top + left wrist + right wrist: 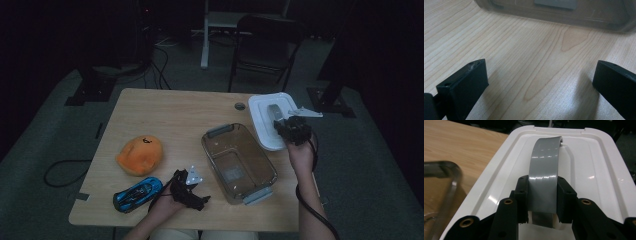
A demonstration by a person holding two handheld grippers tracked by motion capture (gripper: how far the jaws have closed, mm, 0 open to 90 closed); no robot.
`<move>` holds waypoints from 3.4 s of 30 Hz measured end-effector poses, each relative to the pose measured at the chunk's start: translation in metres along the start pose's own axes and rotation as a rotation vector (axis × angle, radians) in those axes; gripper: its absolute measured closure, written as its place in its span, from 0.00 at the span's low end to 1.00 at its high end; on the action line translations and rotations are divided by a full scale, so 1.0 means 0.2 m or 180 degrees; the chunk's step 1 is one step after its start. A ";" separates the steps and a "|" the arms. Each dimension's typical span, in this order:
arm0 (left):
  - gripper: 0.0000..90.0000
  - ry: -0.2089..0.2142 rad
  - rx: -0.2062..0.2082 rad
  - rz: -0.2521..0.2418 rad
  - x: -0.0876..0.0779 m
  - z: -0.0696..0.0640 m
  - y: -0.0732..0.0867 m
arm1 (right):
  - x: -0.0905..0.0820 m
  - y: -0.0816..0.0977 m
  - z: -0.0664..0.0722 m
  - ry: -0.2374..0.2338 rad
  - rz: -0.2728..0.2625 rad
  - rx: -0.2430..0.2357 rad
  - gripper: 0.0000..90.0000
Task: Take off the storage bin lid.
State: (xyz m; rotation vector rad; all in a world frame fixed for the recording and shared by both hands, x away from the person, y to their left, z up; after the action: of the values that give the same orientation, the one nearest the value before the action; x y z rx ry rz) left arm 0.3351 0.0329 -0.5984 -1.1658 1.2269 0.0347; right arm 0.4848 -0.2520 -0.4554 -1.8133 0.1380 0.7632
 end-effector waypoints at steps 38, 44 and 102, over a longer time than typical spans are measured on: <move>0.01 -0.0029 -0.0026 0.0000 0.00 0.00 0.00 | 0.36 0.49 0.12 -0.0179 0.0484 0.0194 0.72; 0.01 -0.0044 -0.0040 0.0004 0.00 0.00 0.00 | 0.29 0.44 0.13 -0.0241 0.0382 0.0171 0.47; 0.01 -0.0621 -0.0251 0.0319 -0.19 0.45 -0.16 | -0.01 0.64 0.85 -0.1367 0.0190 -0.0661 0.15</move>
State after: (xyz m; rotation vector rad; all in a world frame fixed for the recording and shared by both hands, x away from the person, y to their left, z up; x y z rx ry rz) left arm 0.4012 0.1013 -0.5601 -1.1398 1.1177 0.2683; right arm 0.3527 -0.1521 -0.5890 -1.7995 -0.1752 1.2276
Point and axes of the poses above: each handheld gripper's, and its own axes: x roughly forward along the jaws, y roughly out of its underside, z roughly to its left, the point moved 10 cm from there along x, roughly forward along the jaws, and after that the axes turned 12 degrees about -x, right-handed, at the moved point
